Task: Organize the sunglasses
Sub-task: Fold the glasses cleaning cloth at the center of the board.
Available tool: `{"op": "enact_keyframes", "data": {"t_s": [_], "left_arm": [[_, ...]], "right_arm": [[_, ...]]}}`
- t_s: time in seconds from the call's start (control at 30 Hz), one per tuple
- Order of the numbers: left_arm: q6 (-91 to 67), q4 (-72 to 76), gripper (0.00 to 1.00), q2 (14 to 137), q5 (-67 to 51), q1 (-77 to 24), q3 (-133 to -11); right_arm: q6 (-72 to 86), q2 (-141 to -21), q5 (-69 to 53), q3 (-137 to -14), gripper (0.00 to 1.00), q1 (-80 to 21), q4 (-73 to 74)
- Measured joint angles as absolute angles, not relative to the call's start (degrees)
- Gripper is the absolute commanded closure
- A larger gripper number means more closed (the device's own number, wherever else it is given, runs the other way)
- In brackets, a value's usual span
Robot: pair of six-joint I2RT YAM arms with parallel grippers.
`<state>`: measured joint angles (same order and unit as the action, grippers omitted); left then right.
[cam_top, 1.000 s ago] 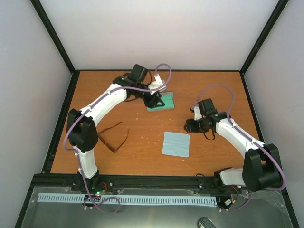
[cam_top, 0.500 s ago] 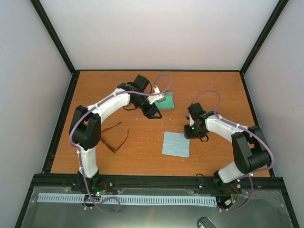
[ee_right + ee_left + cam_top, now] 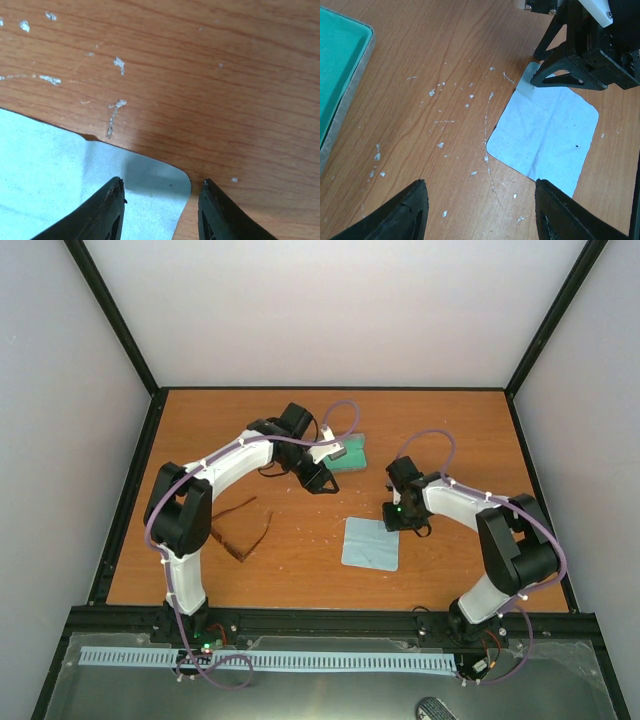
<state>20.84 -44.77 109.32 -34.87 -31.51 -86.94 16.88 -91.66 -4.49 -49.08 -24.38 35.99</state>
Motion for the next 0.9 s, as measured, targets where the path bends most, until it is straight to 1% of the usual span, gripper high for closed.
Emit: {"op": "enact_keyframes", "data": {"t_s": [0.13,0.23,0.47,0.53,0.6,0.9], "left_arm": [[20.60,-44.36,0.42,109.32,-34.63,-31.51,-86.83],[20.16,-43.90,0.43,109.32,-34.39,-31.51,-86.39],[18.61,-42.54,0.43,109.32,-34.28,-31.51,-84.44],[18.41,-42.30,0.45,109.32,-34.28,-31.51,-83.81],[18.31,-42.19,0.48,109.32,-34.28,-31.57,-83.48],[18.35,-41.45,0.48,111.26,-33.45,-33.71,-83.42]], "right_arm": [[17.30,-92.23,-3.60,-49.47,0.75,-24.91,35.73],[17.82,-92.27,-3.25,-49.47,0.78,-25.54,35.53],[18.96,-92.16,-2.96,-49.08,0.97,-27.66,35.29],[19.49,-91.90,-2.66,-48.71,0.97,-27.75,35.09],[20.03,-91.53,-2.13,-48.36,0.97,-27.79,35.07],[22.68,-90.89,1.10,-47.77,0.97,-28.01,35.11]]}}
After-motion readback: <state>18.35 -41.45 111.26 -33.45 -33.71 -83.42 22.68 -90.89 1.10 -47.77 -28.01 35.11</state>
